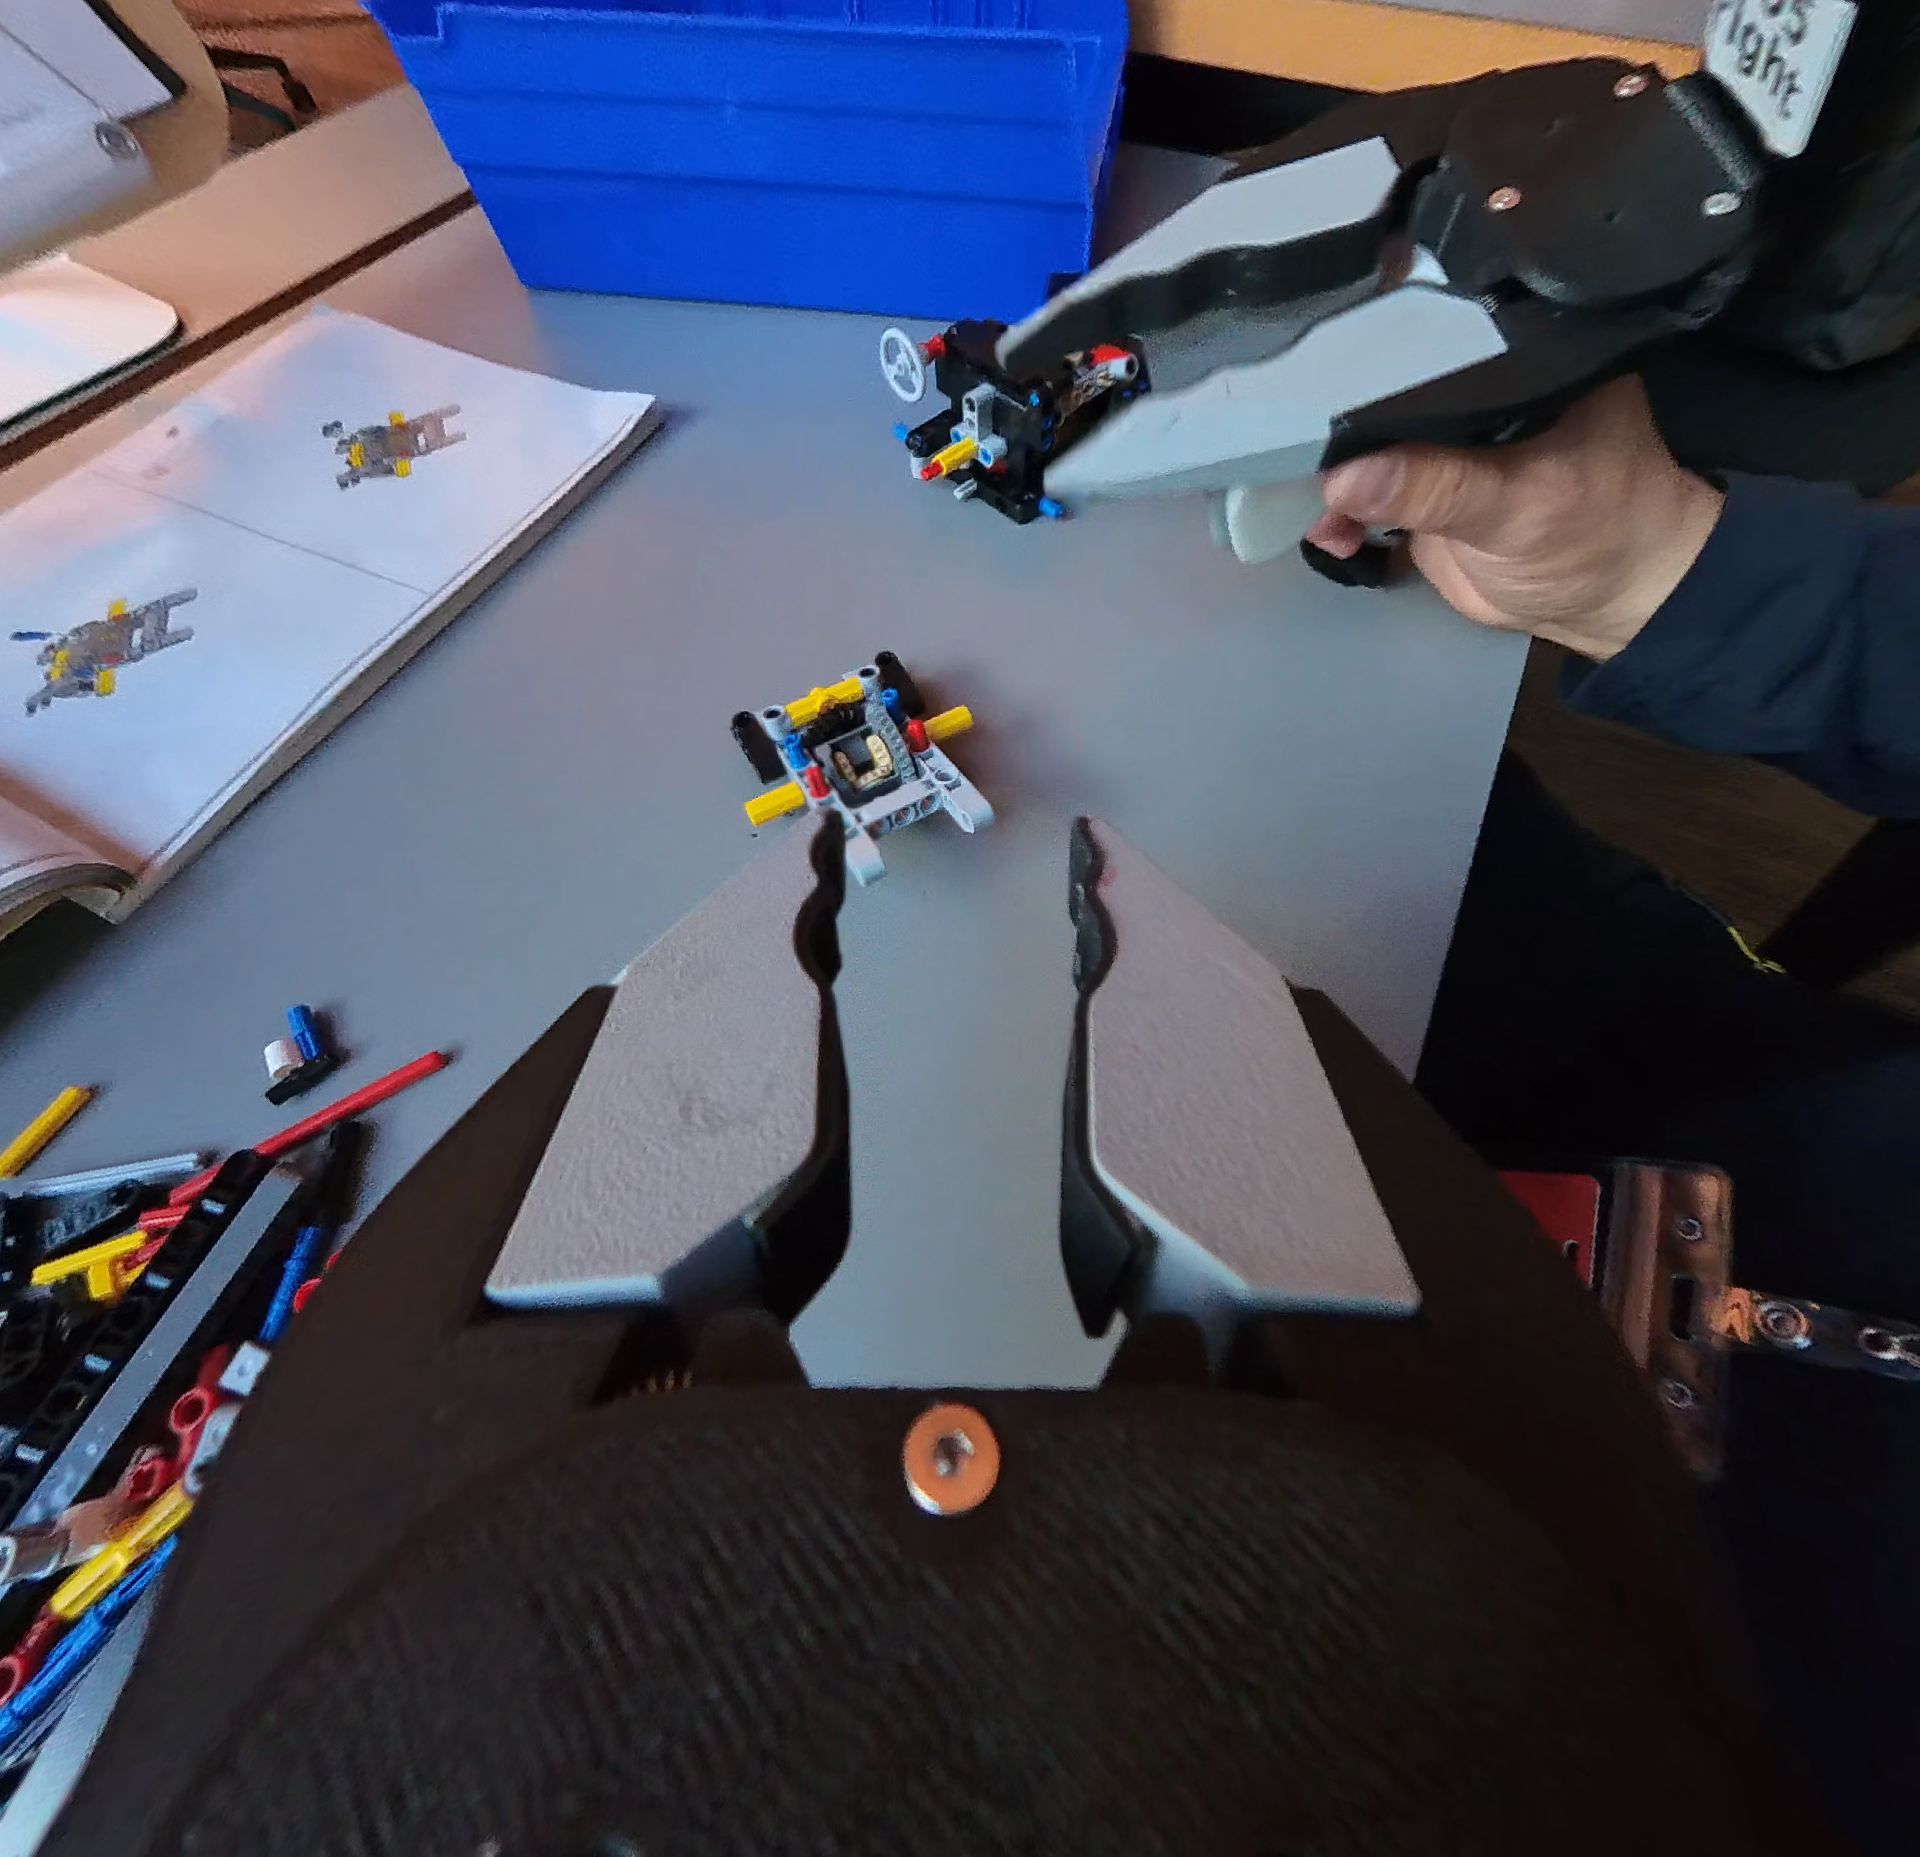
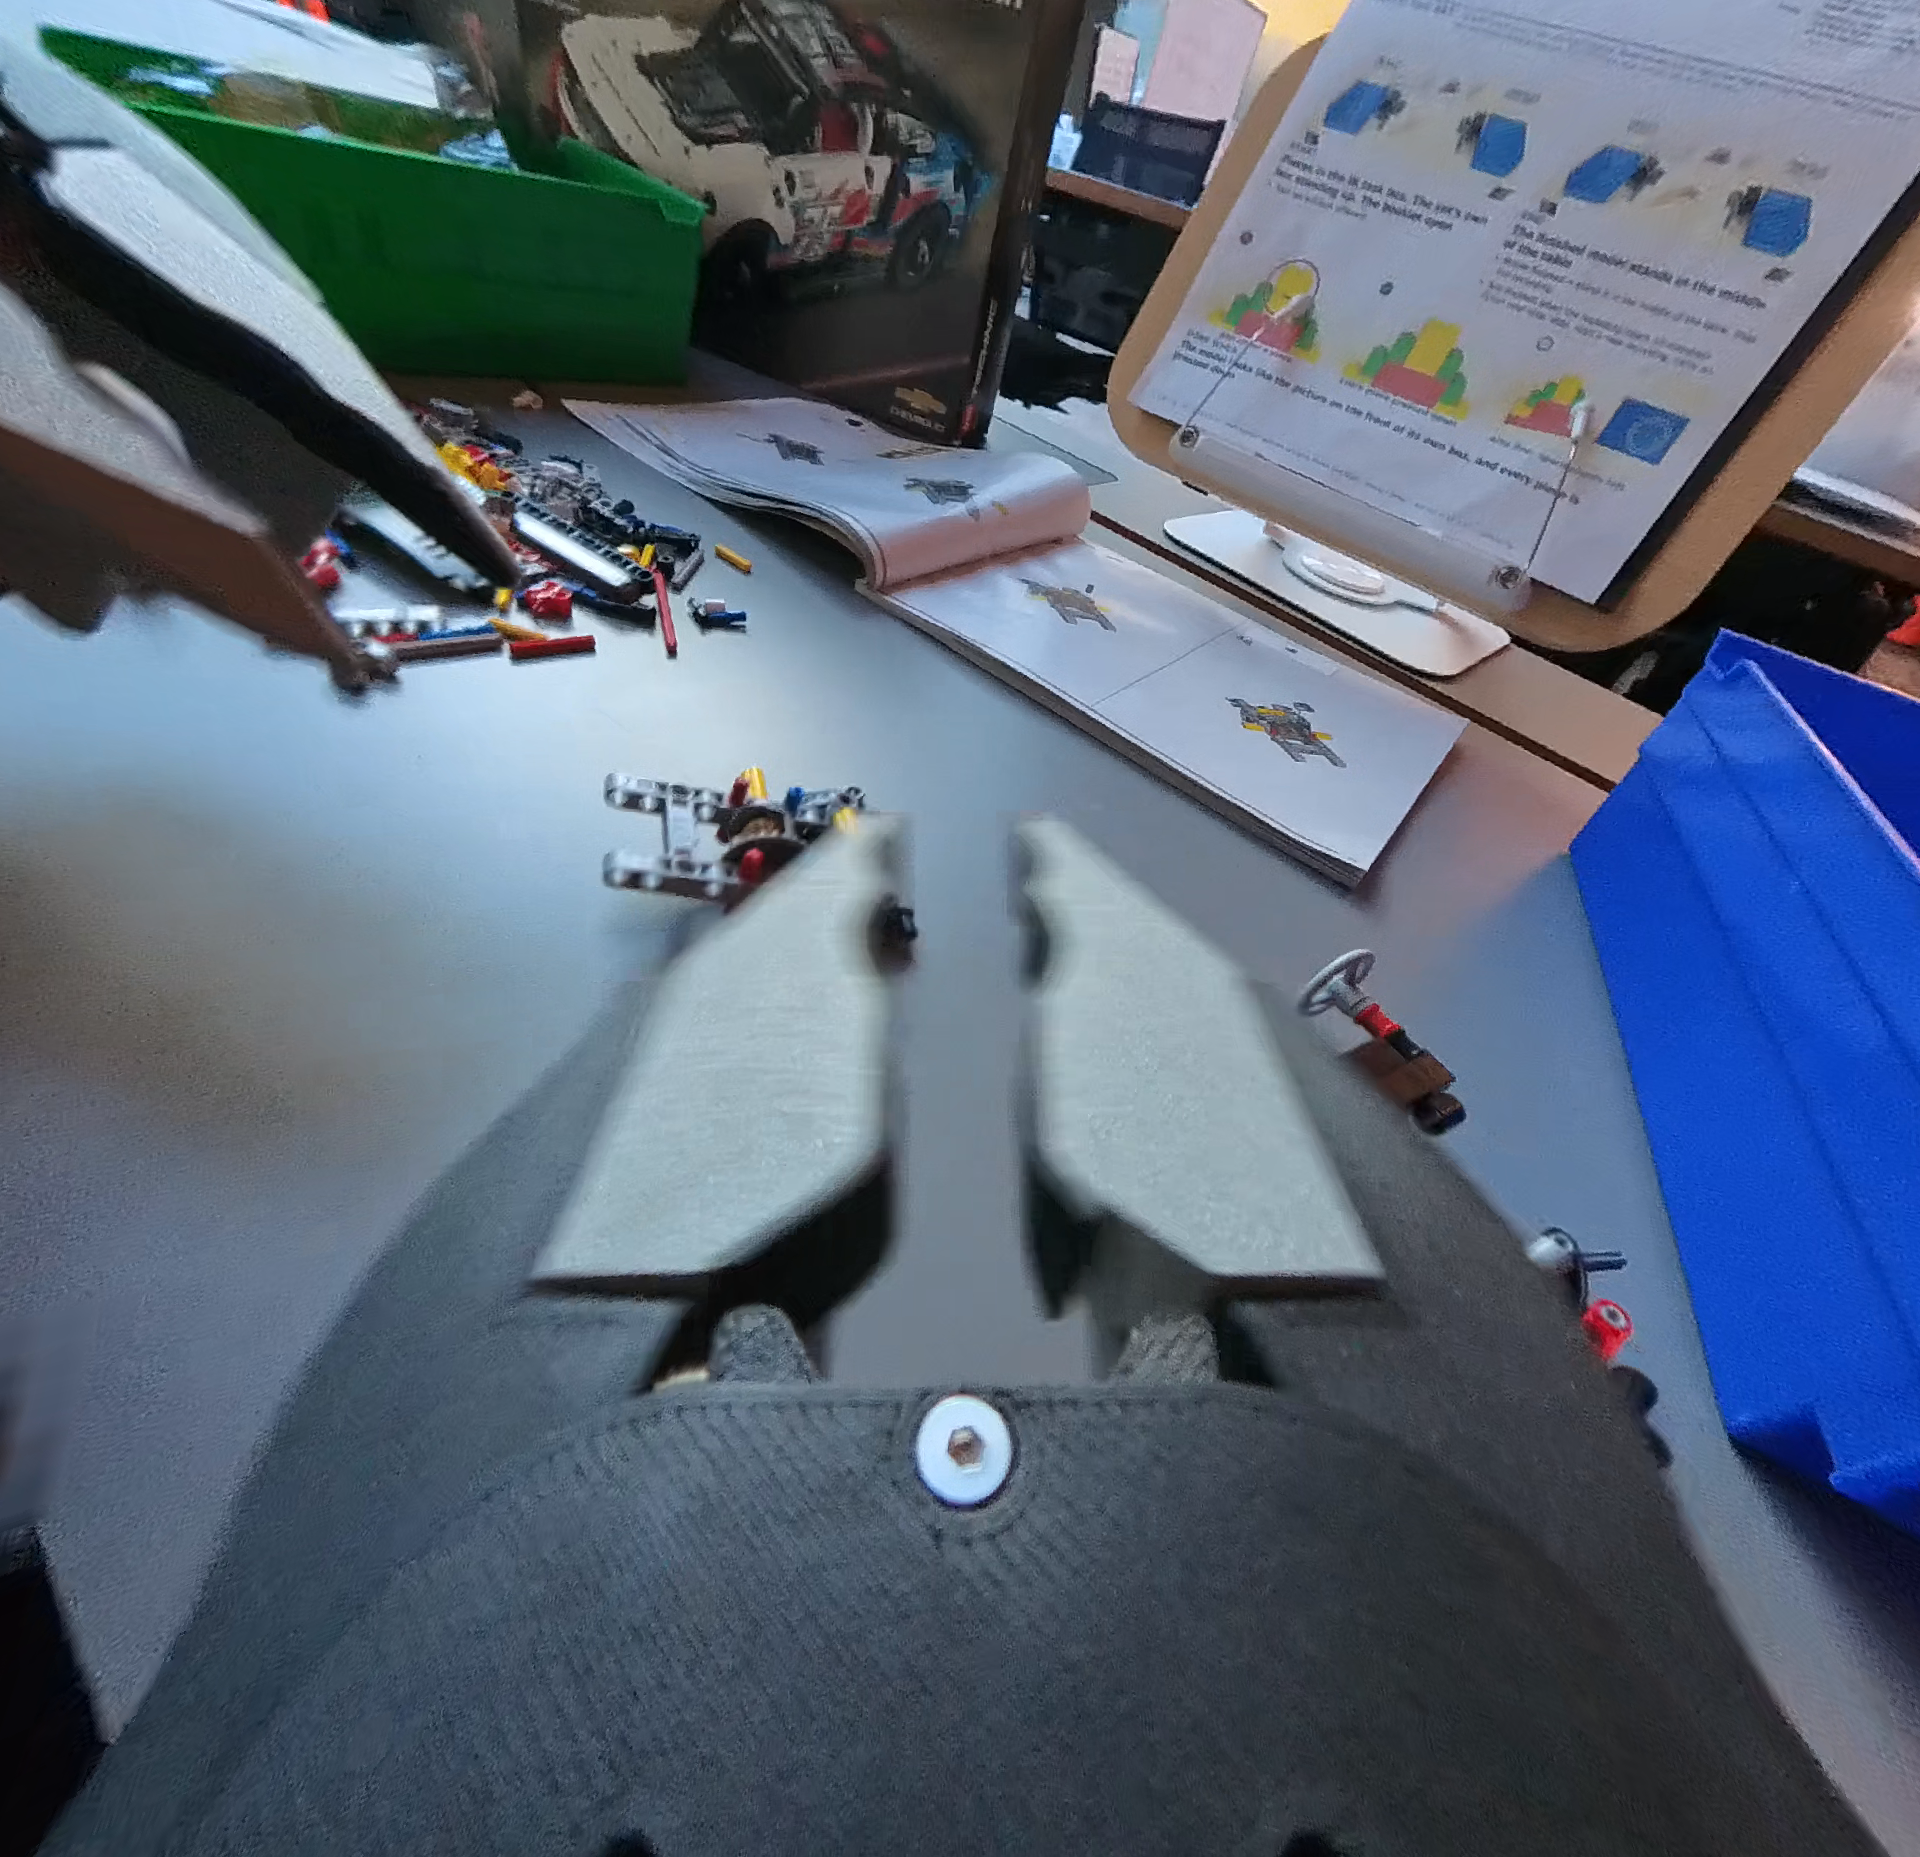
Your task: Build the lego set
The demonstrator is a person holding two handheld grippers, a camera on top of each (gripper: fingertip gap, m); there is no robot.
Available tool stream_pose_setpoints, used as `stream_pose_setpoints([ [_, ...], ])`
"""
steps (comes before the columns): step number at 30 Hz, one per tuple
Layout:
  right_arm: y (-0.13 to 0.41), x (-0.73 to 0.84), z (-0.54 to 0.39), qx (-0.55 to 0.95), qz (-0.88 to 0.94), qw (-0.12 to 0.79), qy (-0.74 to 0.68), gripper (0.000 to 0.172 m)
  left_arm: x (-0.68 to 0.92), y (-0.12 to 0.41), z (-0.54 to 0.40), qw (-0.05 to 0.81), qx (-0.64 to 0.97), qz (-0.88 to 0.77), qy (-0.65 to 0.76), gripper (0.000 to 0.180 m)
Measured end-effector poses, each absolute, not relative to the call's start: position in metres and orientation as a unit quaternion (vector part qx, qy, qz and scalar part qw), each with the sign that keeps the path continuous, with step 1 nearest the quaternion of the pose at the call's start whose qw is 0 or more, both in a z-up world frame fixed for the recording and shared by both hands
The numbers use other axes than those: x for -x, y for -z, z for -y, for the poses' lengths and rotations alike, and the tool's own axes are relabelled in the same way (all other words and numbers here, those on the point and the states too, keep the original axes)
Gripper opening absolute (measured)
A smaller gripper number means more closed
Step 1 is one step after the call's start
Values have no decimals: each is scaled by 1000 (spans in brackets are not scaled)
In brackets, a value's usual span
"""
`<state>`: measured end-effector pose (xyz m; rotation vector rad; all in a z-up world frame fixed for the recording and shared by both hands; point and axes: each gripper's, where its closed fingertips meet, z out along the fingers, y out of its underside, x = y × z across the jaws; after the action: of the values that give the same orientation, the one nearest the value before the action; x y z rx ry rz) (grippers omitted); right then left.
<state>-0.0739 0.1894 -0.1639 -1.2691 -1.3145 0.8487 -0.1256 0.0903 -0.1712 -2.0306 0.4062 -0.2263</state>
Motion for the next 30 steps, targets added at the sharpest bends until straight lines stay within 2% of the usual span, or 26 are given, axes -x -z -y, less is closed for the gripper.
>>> stream_pose_setpoints([
  [1,163,71,-188,527,556,538,-352,0,126,170,-90,506,840,-170,95,19],
  [2,162,69,-189,524,554,546,-347,0,127,165,-90,523,830,-173,93,0],
  [5,154,68,-187,507,545,563,-359,3,135,161,-92,537,824,-162,81,0],
  [6,152,69,-191,511,536,569,-358,29,136,164,-93,530,828,-157,88,2],
  [7,154,70,-196,522,529,566,-356,43,136,168,-95,520,835,-150,100,21],
  [8,157,71,-198,532,528,557,-358,45,137,173,-95,508,842,-143,111,31],
  [10,158,72,-202,544,520,549,-364,55,138,179,-97,499,847,-134,121,34],
  [11,157,70,-202,543,518,549,-369,43,138,181,-97,498,848,-133,122,36],
  [12,157,68,-200,539,523,547,-371,0,138,183,-97,497,849,-133,122,37],
  [16,159,67,-200,540,527,539,-374,0,139,183,-97,503,846,-141,109,20],
  [17,159,67,-202,542,522,545,-370,10,139,184,-97,499,848,-142,110,20],
  [18,157,67,-206,543,514,554,-367,32,139,186,-97,492,852,-141,112,22],
  [19,155,67,-208,544,508,559,-366,42,139,189,-97,487,855,-139,113,24],
  [22,154,67,-212,550,495,561,-371,61,139,192,-96,483,857,-135,119,23],
  [24,153,67,-211,548,496,557,-378,51,138,193,-96,480,858,-134,123,23],
  [26,156,66,-203,542,515,542,-384,0,136,195,-95,474,861,-138,125,22],
  [30,164,67,-196,544,539,521,-377,0,133,200,-93,464,864,-152,120,20],
])
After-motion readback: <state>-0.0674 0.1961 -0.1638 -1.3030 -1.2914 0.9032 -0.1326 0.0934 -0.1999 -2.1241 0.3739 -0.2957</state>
